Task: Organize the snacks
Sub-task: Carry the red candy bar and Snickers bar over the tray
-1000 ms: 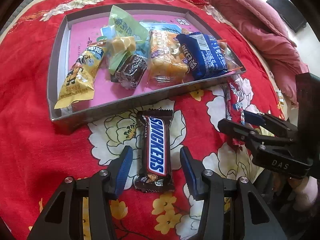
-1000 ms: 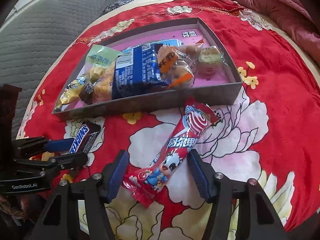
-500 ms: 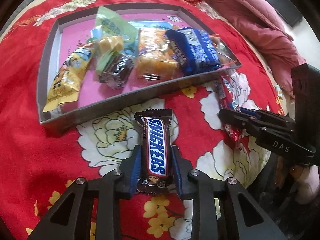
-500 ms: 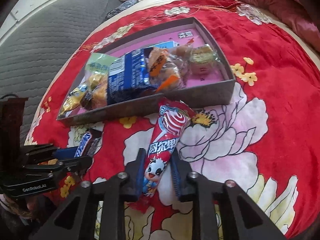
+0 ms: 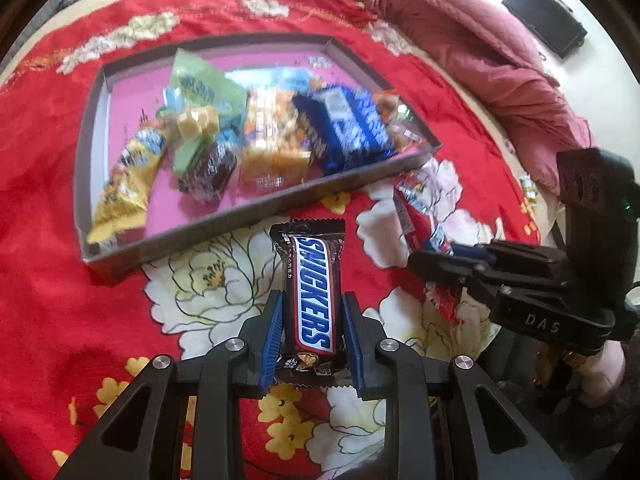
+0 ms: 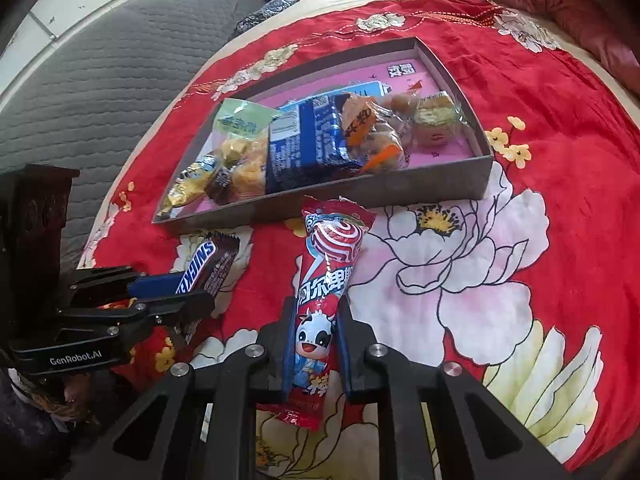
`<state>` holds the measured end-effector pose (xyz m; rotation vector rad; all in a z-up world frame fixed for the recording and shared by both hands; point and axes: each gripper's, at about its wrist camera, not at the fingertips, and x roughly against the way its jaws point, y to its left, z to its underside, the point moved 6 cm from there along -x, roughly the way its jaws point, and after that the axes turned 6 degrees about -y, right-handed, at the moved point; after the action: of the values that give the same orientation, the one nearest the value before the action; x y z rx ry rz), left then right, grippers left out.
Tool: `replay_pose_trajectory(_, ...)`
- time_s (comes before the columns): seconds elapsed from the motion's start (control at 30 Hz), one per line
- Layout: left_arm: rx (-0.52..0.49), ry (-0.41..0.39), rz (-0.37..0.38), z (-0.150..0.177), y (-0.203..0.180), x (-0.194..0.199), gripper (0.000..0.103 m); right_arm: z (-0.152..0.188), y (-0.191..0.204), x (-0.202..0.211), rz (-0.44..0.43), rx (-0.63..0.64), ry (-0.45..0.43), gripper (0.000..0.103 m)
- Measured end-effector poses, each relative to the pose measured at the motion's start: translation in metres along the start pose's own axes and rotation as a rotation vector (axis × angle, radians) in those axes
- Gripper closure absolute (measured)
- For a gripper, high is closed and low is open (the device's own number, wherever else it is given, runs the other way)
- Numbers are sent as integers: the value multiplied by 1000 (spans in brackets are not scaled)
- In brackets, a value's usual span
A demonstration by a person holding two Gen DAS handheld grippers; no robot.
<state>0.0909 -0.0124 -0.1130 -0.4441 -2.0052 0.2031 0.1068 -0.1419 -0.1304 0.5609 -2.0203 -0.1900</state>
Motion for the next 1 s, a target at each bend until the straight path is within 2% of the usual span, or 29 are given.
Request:
replay_pose_trajectory(0.2,0,-85,13,-13,-1,23,73,-3,12,14,-31,17,-30,85)
replay_pose_trajectory(0.63,32,-174,-24,-31,17,40,73,-29,22,26,-49,27,-100,85)
replay_pose_trajectory(1.0,109,-253,-71,-53,47,48,73,-53,31,21,-68,42,-135,85)
